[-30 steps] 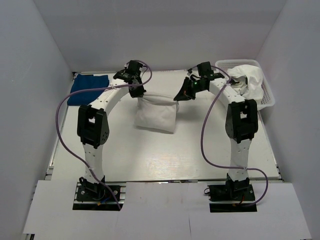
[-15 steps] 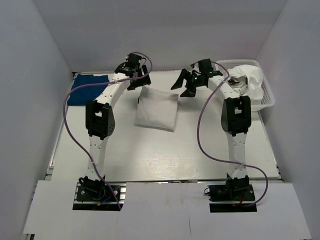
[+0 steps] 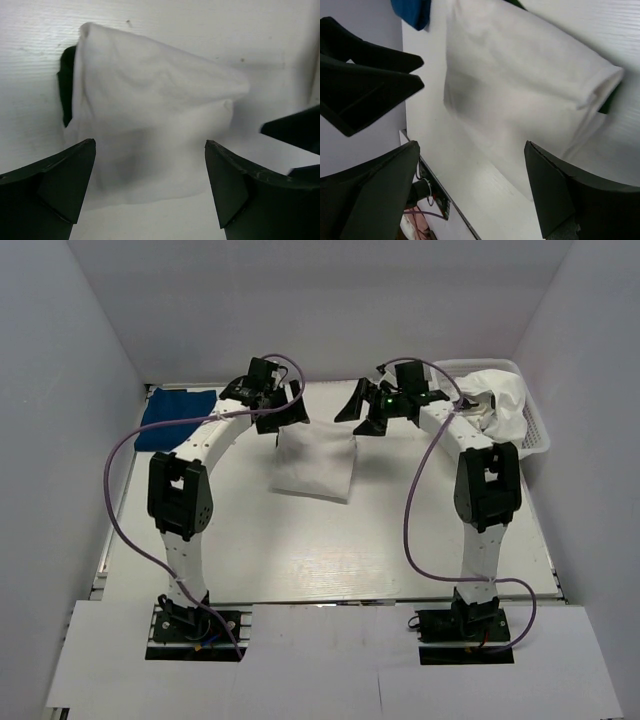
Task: Fold and stack the t-shirts
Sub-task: Fold the long partially folded tshirt into a neat square, then smooth out wrinkles on the folded tshirt
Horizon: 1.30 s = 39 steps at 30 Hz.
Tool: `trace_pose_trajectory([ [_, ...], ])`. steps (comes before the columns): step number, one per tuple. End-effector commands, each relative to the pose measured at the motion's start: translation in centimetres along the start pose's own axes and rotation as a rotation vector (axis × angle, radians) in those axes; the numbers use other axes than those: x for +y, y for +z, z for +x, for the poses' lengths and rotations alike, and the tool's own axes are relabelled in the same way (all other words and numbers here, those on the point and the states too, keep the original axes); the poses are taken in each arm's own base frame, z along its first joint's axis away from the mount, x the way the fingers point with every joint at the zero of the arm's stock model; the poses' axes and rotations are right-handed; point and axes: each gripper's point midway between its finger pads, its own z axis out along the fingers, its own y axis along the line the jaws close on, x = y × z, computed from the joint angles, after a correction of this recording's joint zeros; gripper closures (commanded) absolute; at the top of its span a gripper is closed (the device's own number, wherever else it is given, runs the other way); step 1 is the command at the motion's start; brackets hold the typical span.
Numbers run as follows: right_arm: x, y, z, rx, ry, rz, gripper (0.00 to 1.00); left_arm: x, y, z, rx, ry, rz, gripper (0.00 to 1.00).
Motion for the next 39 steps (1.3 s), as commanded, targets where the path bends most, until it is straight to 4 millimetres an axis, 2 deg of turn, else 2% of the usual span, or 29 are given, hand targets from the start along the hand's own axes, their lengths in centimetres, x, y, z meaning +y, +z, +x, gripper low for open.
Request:
trace_pose_trajectory([
  [1,2.3,1.1,-0.9,-0.042,-0.062,-0.098,0.09,-3.5,-1.8,-2.5,-0.098,0.024,0.157,0.00],
  [2,1.2,2.4,-1.2,-0.036,-0.057,-0.100,0.09,-2.6,-0.5,-2.9,-0.103,0.027,0.155,0.00],
  [4,1.3,2.9,-1.9,-0.038,-0.050,-0.122,0.09,-2.5,0.8,-3.5,-0.101,0.046,0.168,0.00],
  [5,-0.1,4.3,-1.8,-0.032,-0.036,-0.116,0.09,-2.5,1.6,-3.6,-0.100,0.057,0.166,0.00],
  [6,0.2,4.6,-2.4,-0.045,-0.039,-0.132,0.09,-2.2,3.3,-4.0,-0.100,0.066,0.152,0.00],
  [7,-0.9,5.4,-2.5,-0.043,-0.022,-0.121,0.09,-2.7,4.3,-3.7,-0.090,0.099,0.163,0.00],
  [8,-0.9,5.7,-3.0,-0.049,-0.022,-0.124,0.09,-3.5,4.7,-4.7,-0.106,0.117,0.190,0.00],
  [9,-1.3,6.2,-3.2,-0.047,-0.009,-0.123,0.09,-3.1,5.7,-3.9,-0.070,0.112,0.183,0.00],
  [10,-2.4,6.7,-3.4,-0.049,0.010,-0.107,0.09,-2.4,7.8,-2.4,-0.017,0.105,0.177,0.00],
  [11,-2.9,7.0,-3.4,-0.050,0.014,-0.097,0.09,-2.3,8.5,-2.1,-0.004,0.104,0.181,0.00],
  [12,-3.0,7.1,-3.8,-0.057,0.012,-0.099,0.09,-1.7,9.1,-1.7,0.013,0.095,0.180,0.00],
  [15,-4.6,8.0,-3.3,-0.048,0.046,-0.080,0.09,0.4,10.8,-0.6,0.046,0.067,0.118,0.00],
  [17,-5.3,8.5,-2.9,-0.041,0.064,-0.073,0.09,1.7,11.4,0.6,0.066,0.061,0.074,0.00],
  [18,-5.5,8.4,-3.0,-0.043,0.066,-0.072,0.09,2.2,11.6,0.5,0.061,0.054,0.069,0.00],
  [22,-6.3,8.3,-2.2,-0.028,0.088,-0.068,0.09,3.2,12.3,1.3,0.083,0.031,0.062,0.00],
  [24,-5.6,7.9,-2.3,-0.023,0.075,-0.085,0.09,3.3,12.0,0.6,0.086,0.013,0.065,0.00],
  [27,-3.2,6.4,-3.9,-0.055,-0.017,-0.079,0.09,2.0,9.9,-3.1,-0.006,0.046,0.062,0.00],
  [28,-2.1,4.9,-4.8,-0.065,-0.025,-0.068,0.09,1.1,8.6,-5.1,-0.059,0.055,0.076,0.00],
  [29,-0.6,4.7,-5.0,-0.073,-0.085,-0.078,0.09,0.6,7.6,-6.1,-0.085,0.057,0.076,0.00],
  [30,1.9,2.9,-5.7,-0.104,-0.127,-0.096,0.09,-0.1,5.6,-7.9,-0.141,0.063,0.077,0.00],
  [32,2.7,1.9,-5.2,-0.106,-0.160,-0.102,0.09,-1.1,3.1,-9.5,-0.193,0.078,0.089,0.00],
  [33,4.8,0.2,-4.9,-0.123,-0.195,-0.123,0.09,-1.4,1.7,-10.3,-0.223,0.089,0.090,0.00],
  [34,5.3,-0.1,-4.4,-0.121,-0.208,-0.130,0.09,-1.6,0.0,-10.2,-0.231,0.099,0.092,0.00],
  [35,4.0,0.1,-2.9,-0.092,-0.187,-0.112,0.09,-1.7,-0.9,-10.1,-0.242,0.101,0.098,0.00],
  [36,5.3,-0.6,-2.1,-0.089,-0.218,-0.128,0.09,-1.5,-0.6,-8.3,-0.203,0.104,0.097,0.00],
  [37,6.3,-1.4,-1.6,-0.092,-0.235,-0.143,0.09,-1.8,-1.2,-7.6,-0.196,0.109,0.102,0.00],
  [38,7.3,-2.0,-1.0,-0.098,-0.254,-0.154,0.09,-2.2,-3.0,-7.9,-0.217,0.112,0.111,0.00],
  [39,5.5,-1.4,0.8,-0.059,-0.229,-0.136,0.09,-2.0,-3.3,-7.5,-0.211,0.111,0.109,0.00],
])
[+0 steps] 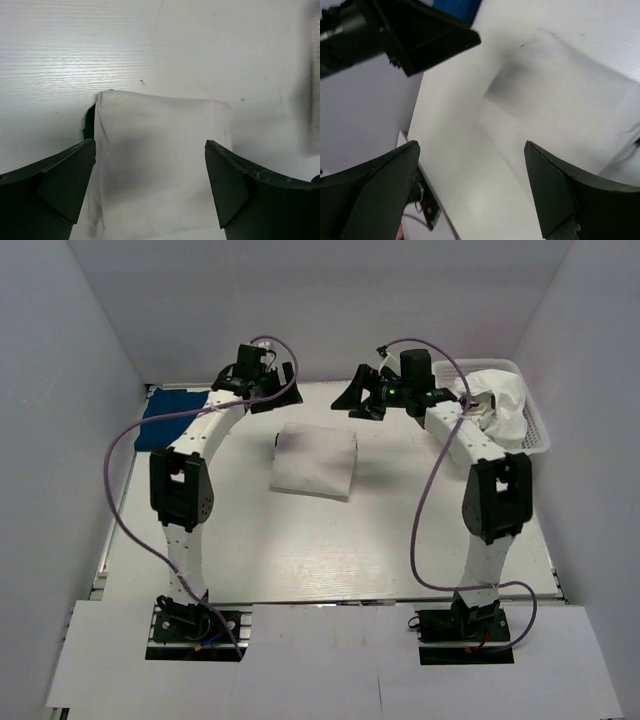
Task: Fold and stack the t-shirts
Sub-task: Smooth out wrinkles on the folded tshirt
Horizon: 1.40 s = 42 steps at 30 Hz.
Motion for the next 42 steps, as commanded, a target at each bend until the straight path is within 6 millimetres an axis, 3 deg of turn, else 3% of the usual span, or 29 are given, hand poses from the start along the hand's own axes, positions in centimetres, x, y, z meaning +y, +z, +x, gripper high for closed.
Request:
trace_pose_trajectory([
  [1,3.0,-1.3,3.4,0.056,-0.079,-0.086,0.09,-2.5,-5.4,-0.8,-0.049,0.027,0.049,0.00],
  [4,2.8,-1.4,8.1,0.125,-0.055,-0.140,0.09,-3.6,-6.4,3.4,0.041,-0.013,0.173,0.00],
  [5,3.3,-1.6,8.7,0.132,-0.062,-0.151,0.09,-5.1,-6.9,4.7,0.069,-0.018,0.255,0.00],
  [9,2.8,-0.3,11.9,0.206,-0.045,-0.195,0.09,-6.6,-6.9,8.5,0.146,-0.065,0.372,0.00],
  [11,2.3,0.8,13.3,0.250,-0.032,-0.229,0.09,-5.8,-5.8,10.4,0.194,-0.089,0.358,0.00],
  [14,-0.3,2.2,14.9,0.287,0.018,-0.226,0.09,-4.0,-3.8,13.1,0.269,-0.108,0.302,0.00],
  [17,-2.4,2.5,16.4,0.311,0.070,-0.188,0.09,0.1,-2.9,15.3,0.327,-0.141,0.162,0.00],
  [19,-3.6,2.9,17.2,0.310,0.061,-0.151,0.09,1.5,-2.5,16.1,0.326,-0.129,0.103,0.00],
  [23,-7.5,3.6,19.6,0.349,0.111,-0.038,0.09,2.5,-2.1,17.6,0.348,-0.135,0.075,0.00],
  [26,-8.6,3.5,20.7,0.367,0.139,-0.007,0.09,3.1,-1.5,19.3,0.407,-0.151,0.060,0.00],
  [29,-8.7,3.2,20.1,0.345,0.110,0.029,0.09,3.2,-1.6,19.5,0.415,-0.153,0.056,0.00],
  [31,-7.6,2.7,19.1,0.337,0.073,0.023,0.09,1.9,-2.7,16.6,0.340,-0.133,0.082,0.00],
  [33,-5.9,2.2,17.5,0.330,0.012,0.006,0.09,1.9,-3.6,14.3,0.279,-0.103,0.045,0.00],
  [34,-4.8,1.8,16.8,0.319,-0.013,-0.005,0.09,0.6,-4.6,12.2,0.226,-0.081,0.055,0.00],
  [36,-2.9,0.9,15.5,0.299,-0.075,-0.027,0.09,0.4,-5.4,10.8,0.202,-0.059,0.043,0.00],
  [37,-1.1,-0.3,14.1,0.259,-0.116,-0.044,0.09,-0.1,-6.2,9.3,0.166,-0.043,0.046,0.00],
  [40,-0.1,-1.4,13.7,0.232,-0.164,-0.037,0.09,0.9,-6.6,8.8,0.164,-0.025,0.003,0.00],
  [41,1.6,-2.8,12.7,0.190,-0.225,-0.048,0.09,1.2,-6.5,8.7,0.156,-0.010,-0.013,0.00],
  [42,1.5,-3.3,12.7,0.184,-0.234,-0.025,0.09,2.2,-6.8,8.2,0.134,0.005,-0.065,0.00],
])
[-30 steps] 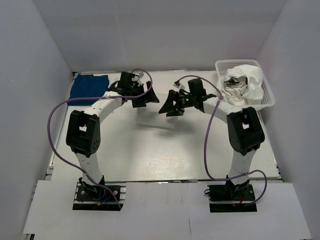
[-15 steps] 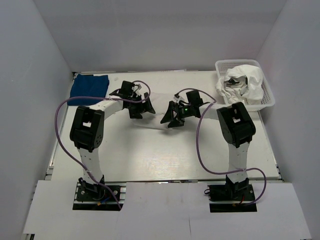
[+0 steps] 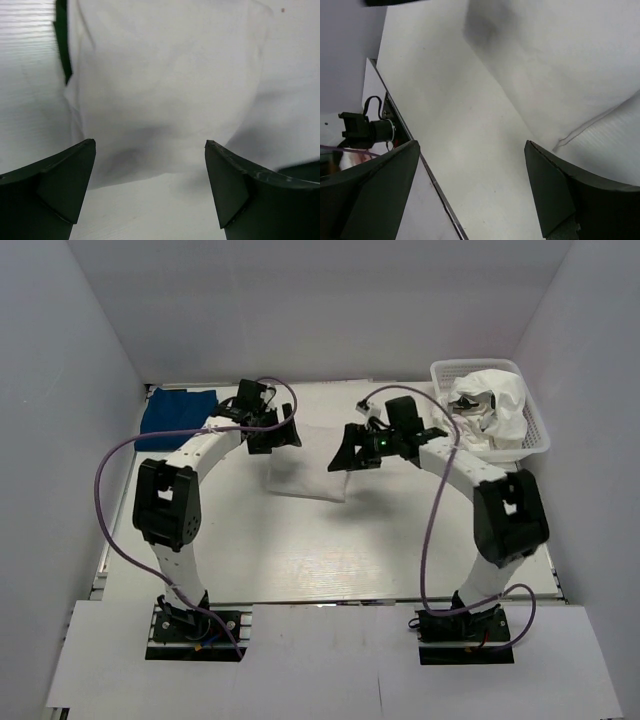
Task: Fold and stack the t-shirts
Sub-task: Smooth out wrinkles on the folded tshirt, then put the neatly folded tshirt into the corner of the board with the left arm
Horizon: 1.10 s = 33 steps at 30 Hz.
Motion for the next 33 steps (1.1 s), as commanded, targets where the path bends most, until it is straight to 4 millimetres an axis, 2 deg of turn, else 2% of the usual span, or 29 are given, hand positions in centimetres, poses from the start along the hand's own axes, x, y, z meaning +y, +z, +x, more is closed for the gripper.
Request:
trace_pose_trajectory([
  [1,3.5,-4.0,-2.2,-0.105,-0.191,0.032,0.09,1.5,-3.1,-1.9,-0.085,0.069,-0.114,0.00],
  [3,4.8,-5.8,-2.4,-0.152,-0.236,0.047,0.09,2.6,-3.0,-2.2,-0.102,0.096,-0.161,0.00],
  [5,4.4,-6.7,-2.9,-0.188,-0.260,0.107,0.09,3.8,-2.1,-1.9,-0.089,0.107,-0.208,0.00],
  [6,5.5,-7.8,-3.1,-0.221,-0.288,0.109,0.09,3.8,-1.9,-2.7,-0.101,0.108,-0.221,0.00],
  [7,5.5,-7.9,-2.8,-0.220,-0.294,0.116,0.09,4.1,-1.3,-2.3,-0.071,0.104,-0.234,0.00],
  [8,5.6,-8.4,-3.0,-0.242,-0.304,0.127,0.09,4.9,0.2,-1.6,-0.027,0.108,-0.252,0.00],
  [9,6.4,-9.2,-3.2,-0.264,-0.329,0.126,0.09,4.6,0.6,-2.1,-0.026,0.108,-0.241,0.00],
  [12,7.2,-10.1,-3.5,-0.287,-0.350,0.140,0.09,4.9,2.5,-1.9,-0.009,0.115,-0.234,0.00],
  [14,7.2,-10.6,-3.7,-0.296,-0.352,0.161,0.09,4.5,3.1,-2.0,-0.007,0.125,-0.200,0.00],
  [17,7.0,-11.1,-4.0,-0.304,-0.358,0.199,0.09,5.0,4.2,-1.1,0.024,0.120,-0.202,0.00],
  [20,6.7,-11.5,-4.3,-0.311,-0.366,0.232,0.09,5.8,5.5,1.3,0.072,0.103,-0.187,0.02],
  [23,6.2,-11.6,-4.3,-0.308,-0.375,0.256,0.09,5.5,6.0,2.6,0.077,0.145,-0.174,0.05],
  [24,6.2,-11.7,-4.4,-0.302,-0.383,0.263,0.09,5.5,6.0,2.6,0.078,0.156,-0.173,0.09],
  [25,5.6,-11.8,-4.3,-0.301,-0.374,0.290,0.09,5.0,6.6,3.5,0.108,0.159,-0.147,0.11],
  [26,5.4,-11.9,-4.4,-0.301,-0.373,0.303,0.09,5.4,6.9,4.6,0.142,0.152,-0.150,0.12],
  [27,5.0,-11.9,-4.0,-0.290,-0.366,0.317,0.09,6.0,7.3,5.4,0.165,0.158,-0.158,0.17],
  [30,4.0,-12.8,-4.0,-0.309,-0.355,0.391,0.09,7.0,8.4,6.7,0.205,0.152,-0.205,0.28],
  [31,3.6,-13.0,-4.1,-0.317,-0.353,0.416,0.09,7.4,9.2,6.8,0.222,0.141,-0.224,0.35],
  [32,3.9,-13.4,-4.2,-0.334,-0.365,0.424,0.09,7.7,9.5,7.1,0.240,0.137,-0.231,0.38],
  [33,3.7,-13.8,-4.2,-0.344,-0.377,0.448,0.09,7.4,9.7,6.8,0.243,0.136,-0.223,0.51],
])
